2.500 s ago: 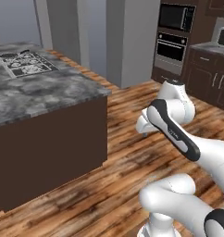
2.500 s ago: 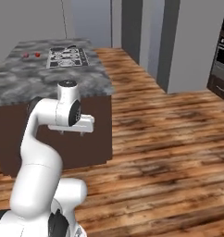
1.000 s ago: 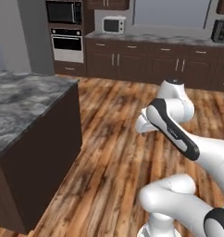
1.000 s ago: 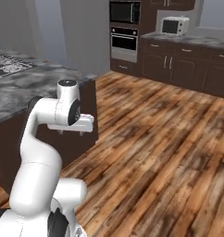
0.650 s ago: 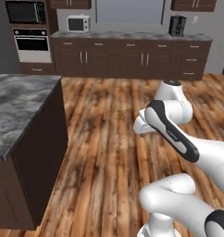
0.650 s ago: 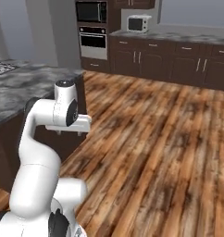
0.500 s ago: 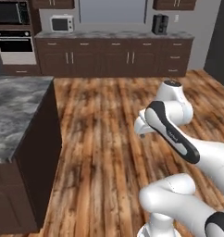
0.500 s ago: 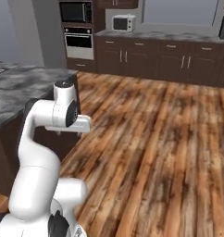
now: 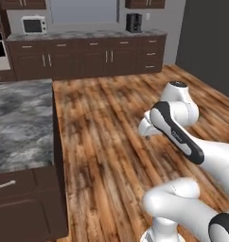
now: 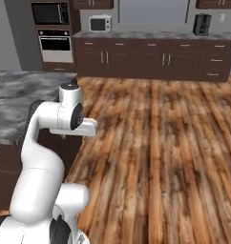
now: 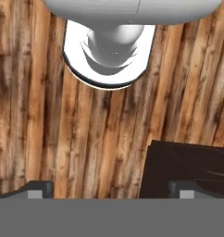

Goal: Place the pan on the rear right burner on the stove. Then place the tomato and the onion in the pan and turn on the rear right burner.

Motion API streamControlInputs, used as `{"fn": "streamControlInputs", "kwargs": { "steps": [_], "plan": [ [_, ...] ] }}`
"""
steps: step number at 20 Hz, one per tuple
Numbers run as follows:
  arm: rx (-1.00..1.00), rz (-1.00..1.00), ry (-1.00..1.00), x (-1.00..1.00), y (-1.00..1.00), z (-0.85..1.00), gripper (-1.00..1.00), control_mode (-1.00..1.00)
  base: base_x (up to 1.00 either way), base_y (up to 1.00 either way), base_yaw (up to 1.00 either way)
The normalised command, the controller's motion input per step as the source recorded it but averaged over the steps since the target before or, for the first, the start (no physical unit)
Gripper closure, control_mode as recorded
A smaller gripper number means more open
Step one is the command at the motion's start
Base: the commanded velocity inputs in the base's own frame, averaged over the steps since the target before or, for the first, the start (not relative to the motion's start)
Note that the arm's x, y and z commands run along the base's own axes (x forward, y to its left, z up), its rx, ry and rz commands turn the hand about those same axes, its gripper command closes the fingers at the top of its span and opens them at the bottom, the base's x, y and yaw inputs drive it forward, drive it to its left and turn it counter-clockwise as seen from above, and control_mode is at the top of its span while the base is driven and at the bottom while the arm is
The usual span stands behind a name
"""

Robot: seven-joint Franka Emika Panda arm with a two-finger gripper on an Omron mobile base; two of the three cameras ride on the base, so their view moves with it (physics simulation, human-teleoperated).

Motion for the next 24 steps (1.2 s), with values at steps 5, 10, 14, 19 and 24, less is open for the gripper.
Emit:
{"fn": "streamControlInputs", "kwargs": {
  "steps": [5,10,14,19,24],
  "plan": [
    [0.00,0.00,0.00,0.00,0.00,0.00,-1.00,1.00,-0.97,1.00,-0.08],
    [0.00,0.00,0.00,0.00,0.00,0.00,-1.00,1.00,-0.52,1.00,-0.19],
    [0.00,0.00,0.00,0.00,0.00,0.00,-1.00,1.00,-0.40,1.00,-0.21],
    [0.00,0.00,0.00,0.00,0.00,0.00,-1.00,1.00,-0.47,1.00,-0.17],
    [0.00,0.00,0.00,0.00,0.00,0.00,-1.00,1.00,-0.71,1.00,-0.07]
  ]
}}
